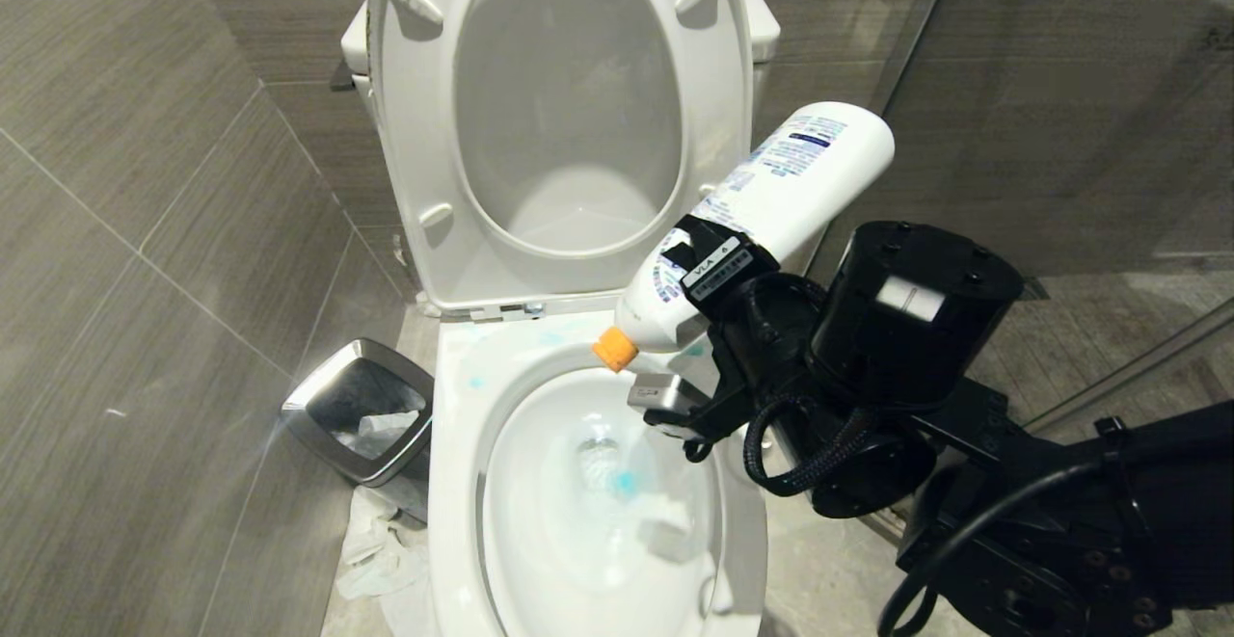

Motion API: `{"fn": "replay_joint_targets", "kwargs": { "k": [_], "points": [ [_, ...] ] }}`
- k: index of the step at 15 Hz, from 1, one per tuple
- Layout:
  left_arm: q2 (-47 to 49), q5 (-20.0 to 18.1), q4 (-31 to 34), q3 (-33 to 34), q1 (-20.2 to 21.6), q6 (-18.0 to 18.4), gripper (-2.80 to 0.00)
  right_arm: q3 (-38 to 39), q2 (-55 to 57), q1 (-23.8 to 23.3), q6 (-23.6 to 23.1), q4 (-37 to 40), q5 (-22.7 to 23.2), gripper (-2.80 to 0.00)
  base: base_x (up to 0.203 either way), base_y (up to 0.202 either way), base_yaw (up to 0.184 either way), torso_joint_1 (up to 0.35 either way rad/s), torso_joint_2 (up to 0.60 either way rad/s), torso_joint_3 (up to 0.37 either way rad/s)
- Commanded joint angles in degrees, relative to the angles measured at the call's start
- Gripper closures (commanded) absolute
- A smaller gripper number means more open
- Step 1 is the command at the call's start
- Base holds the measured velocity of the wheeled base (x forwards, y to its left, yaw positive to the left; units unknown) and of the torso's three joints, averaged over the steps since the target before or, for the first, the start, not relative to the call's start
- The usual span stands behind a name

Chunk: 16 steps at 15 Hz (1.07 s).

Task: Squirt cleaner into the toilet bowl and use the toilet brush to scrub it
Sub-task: Pour in the cleaning agent

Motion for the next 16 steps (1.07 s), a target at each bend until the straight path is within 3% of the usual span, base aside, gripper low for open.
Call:
{"fn": "replay_joint_targets", "kwargs": {
  "k": [1,5,8,11,13,16],
  "points": [
    [0.00,0.00,0.00,0.00,0.01,-0.02,0.00,-0.16,-0.07,-0.02,1.72,-0.33,-0.70,0.00,0.000,0.000,0.000,0.000,0.00,0.000],
    [0.00,0.00,0.00,0.00,0.01,-0.02,0.00,-0.39,-0.36,-0.02,15.11,-0.30,-2.70,0.00,0.000,0.000,0.000,0.000,0.00,0.000],
    [0.00,0.00,0.00,0.07,0.01,-0.02,0.00,-1.03,-1.49,0.00,27.13,-0.32,-7.45,0.00,0.000,0.000,0.000,0.000,0.00,0.000],
    [0.00,0.00,0.00,0.00,0.01,-0.02,0.00,-1.88,-4.48,-0.19,36.04,-0.32,-10.74,0.00,0.000,0.000,0.000,0.000,0.00,0.000],
    [0.00,0.00,0.00,0.00,0.01,-0.02,0.00,-2.23,-5.01,-0.25,45.81,-0.20,-11.93,0.00,0.000,0.000,0.000,0.000,0.00,0.000],
    [0.00,0.00,0.00,0.00,0.02,-0.02,0.00,-3.39,-6.74,-1.02,55.28,0.11,-19.16,0.00,0.000,0.000,0.000,0.000,0.00,0.000]
  ]
}}
